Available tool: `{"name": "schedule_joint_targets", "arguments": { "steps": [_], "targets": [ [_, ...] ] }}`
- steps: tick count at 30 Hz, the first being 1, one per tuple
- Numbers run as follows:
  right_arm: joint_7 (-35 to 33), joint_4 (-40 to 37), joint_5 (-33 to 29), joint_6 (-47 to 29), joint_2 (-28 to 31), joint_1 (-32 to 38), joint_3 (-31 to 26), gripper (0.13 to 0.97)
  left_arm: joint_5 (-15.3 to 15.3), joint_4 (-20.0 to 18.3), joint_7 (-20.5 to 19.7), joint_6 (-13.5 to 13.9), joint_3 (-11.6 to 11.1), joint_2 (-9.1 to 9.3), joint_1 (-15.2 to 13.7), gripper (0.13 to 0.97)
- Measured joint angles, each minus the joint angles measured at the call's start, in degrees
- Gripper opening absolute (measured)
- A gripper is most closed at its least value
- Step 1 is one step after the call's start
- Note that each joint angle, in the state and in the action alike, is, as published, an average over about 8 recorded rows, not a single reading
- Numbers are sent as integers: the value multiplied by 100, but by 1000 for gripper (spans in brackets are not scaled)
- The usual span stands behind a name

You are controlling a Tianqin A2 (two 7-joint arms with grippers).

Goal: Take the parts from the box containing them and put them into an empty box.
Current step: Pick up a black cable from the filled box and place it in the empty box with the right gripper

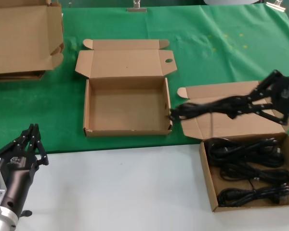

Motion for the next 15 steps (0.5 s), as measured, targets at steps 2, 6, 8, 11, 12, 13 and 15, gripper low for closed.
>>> {"name": "schedule_joint_targets", "arguments": {
  "steps": [2, 6, 8, 11, 12, 13, 15],
  "targets": [
    [-28, -59, 63, 139, -106, -42, 43, 161, 0, 0, 0, 0, 0, 0, 0, 172],
    [-122, -177, 150, 443, -354, -136, 93, 160, 0, 0, 0, 0, 0, 0, 0, 172],
    [-173, -240, 179, 607, -496, -183, 105, 160, 0, 0, 0, 0, 0, 0, 0, 172],
    [-249, -352, 210, 845, -733, -242, 108, 160, 0, 0, 0, 0, 0, 0, 0, 172],
    [-278, -398, 218, 923, -817, -257, 107, 160, 0, 0, 0, 0, 0, 0, 0, 172],
    [-314, -455, 225, 1005, -909, -267, 104, 160, 0, 0, 0, 0, 0, 0, 0, 172],
    [-404, -600, 239, 1170, -1110, -272, 100, 160, 0, 0, 0, 0, 0, 0, 0, 172]
  ]
}}
